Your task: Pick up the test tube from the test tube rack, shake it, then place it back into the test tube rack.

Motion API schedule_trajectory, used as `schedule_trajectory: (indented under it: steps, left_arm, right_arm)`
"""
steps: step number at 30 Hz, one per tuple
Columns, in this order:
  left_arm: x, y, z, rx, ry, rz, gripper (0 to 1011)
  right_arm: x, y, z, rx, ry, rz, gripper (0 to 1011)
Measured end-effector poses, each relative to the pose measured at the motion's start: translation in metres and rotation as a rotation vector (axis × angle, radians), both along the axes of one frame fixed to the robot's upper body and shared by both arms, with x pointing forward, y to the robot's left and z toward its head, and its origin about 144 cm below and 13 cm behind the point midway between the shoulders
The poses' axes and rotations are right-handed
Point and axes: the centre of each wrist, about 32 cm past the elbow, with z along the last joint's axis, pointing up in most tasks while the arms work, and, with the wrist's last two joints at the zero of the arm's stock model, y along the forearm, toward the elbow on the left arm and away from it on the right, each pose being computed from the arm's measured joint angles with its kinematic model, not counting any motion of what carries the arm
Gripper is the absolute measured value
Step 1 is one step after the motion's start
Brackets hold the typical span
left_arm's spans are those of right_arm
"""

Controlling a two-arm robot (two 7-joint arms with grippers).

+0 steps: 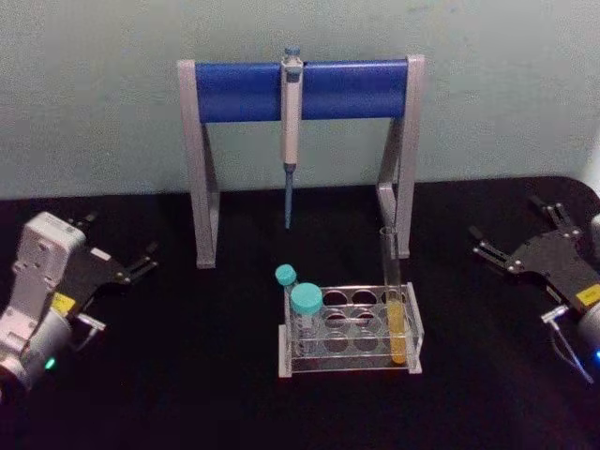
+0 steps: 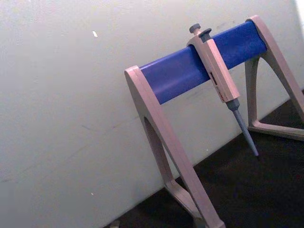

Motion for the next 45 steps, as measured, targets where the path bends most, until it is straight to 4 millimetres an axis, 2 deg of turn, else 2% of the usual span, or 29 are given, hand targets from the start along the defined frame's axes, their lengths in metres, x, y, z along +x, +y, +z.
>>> schedule_trajectory:
  steps: [8,18,29,45]
  left_arm:
    - [0.000,0.000,0.000,0.000,0.000,0.000,1001]
    - [0.000,0.000,0.000,0.000,0.000,0.000,1001]
    - [0.000,0.000,0.000,0.000,0.000,0.000,1001]
    - [0.000,0.000,0.000,0.000,0.000,0.000,1001]
  right_arm:
    - [-0.017,0.001,0.017,0.025,0.025,0.110,1000]
    - [-0.024,0.011,0.019,0.073,0.095,0.238,1000]
    - [-0.008,0.023,0.010,0.142,0.179,0.349,1000]
    - [0.013,0.031,0.009,0.172,0.250,0.393,1000]
